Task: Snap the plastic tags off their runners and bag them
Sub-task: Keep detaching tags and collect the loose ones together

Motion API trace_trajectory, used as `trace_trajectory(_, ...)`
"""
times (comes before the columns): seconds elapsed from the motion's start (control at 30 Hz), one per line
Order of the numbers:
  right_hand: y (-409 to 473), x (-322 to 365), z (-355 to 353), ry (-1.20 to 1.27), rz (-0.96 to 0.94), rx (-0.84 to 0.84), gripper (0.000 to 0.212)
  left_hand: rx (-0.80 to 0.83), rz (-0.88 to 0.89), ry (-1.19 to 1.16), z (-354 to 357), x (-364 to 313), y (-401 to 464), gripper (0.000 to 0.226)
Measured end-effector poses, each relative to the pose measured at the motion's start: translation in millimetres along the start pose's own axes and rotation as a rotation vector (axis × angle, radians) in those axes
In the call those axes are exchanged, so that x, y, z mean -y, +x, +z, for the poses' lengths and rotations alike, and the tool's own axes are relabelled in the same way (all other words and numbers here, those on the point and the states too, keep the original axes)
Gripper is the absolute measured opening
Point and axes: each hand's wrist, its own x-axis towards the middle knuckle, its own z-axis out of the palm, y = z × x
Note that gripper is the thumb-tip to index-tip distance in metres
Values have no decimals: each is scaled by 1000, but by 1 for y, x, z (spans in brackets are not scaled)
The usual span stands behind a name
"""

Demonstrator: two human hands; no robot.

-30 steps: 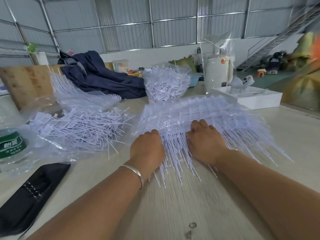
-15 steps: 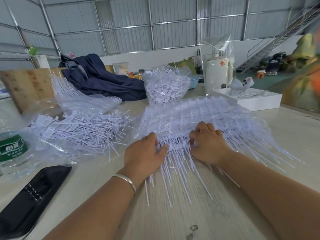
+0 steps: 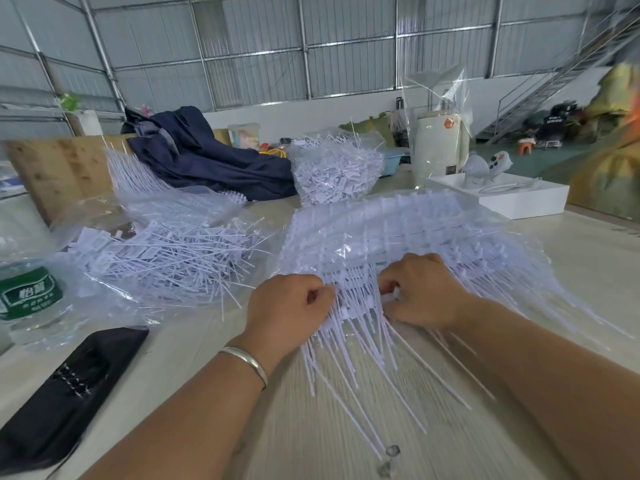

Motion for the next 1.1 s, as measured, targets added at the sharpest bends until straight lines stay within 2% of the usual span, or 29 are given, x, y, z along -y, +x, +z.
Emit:
trace_trajectory(0.03, 0, 0, 1, 26, 3, 11, 3, -13, -2, 22, 0, 0, 0, 44)
trace_trajectory(0.13, 0, 2, 0, 273, 13, 112, 21, -38, 51, 54, -1, -3, 1, 33)
trace_trajectory(0.2, 0, 6, -5, 385, 19, 165, 24, -16, 114, 30, -1, -6, 1, 29)
trace_trajectory(0.27, 0, 9, -8, 473, 29, 162, 44, 35, 173, -27, 1, -8, 0, 34)
trace_trajectory(0.37, -2, 10, -8, 572, 38, 99, 38, 116, 217, -49, 2, -12, -3, 45)
trace_trajectory(0.47, -4, 6, -9, 489, 11, -114, 33, 170, 198, -68, 0, -13, -3, 50)
trace_trajectory(0.57, -6, 9, -18, 383, -98, -307, 37, 180, 142, -93, -2, -12, -1, 38)
trace_trajectory(0.7, -10, 20, -31, 545, -190, -232, 51, 199, 14, -207, 3, -8, 3, 49)
trace_trajectory(0.8, -11, 25, -52, 623, -188, -6, 60, 288, -2, -202, 8, -2, 6, 33)
trace_trajectory(0.87, -11, 29, -70, 572, -173, 63, 61, 323, 36, -128, 11, 1, 6, 27)
trace_trajectory(0.93, -14, 35, -88, 534, -158, 35, 61, 317, 56, -103, 14, 1, 6, 37)
trace_trajectory(1.0, -18, 41, -106, 538, -143, -47, 60, 303, 68, -111, 15, 0, 5, 37)
trace_trajectory(1.1, -21, 55, -135, 450, -159, -181, 58, 323, 47, -181, 18, 2, 4, 9)
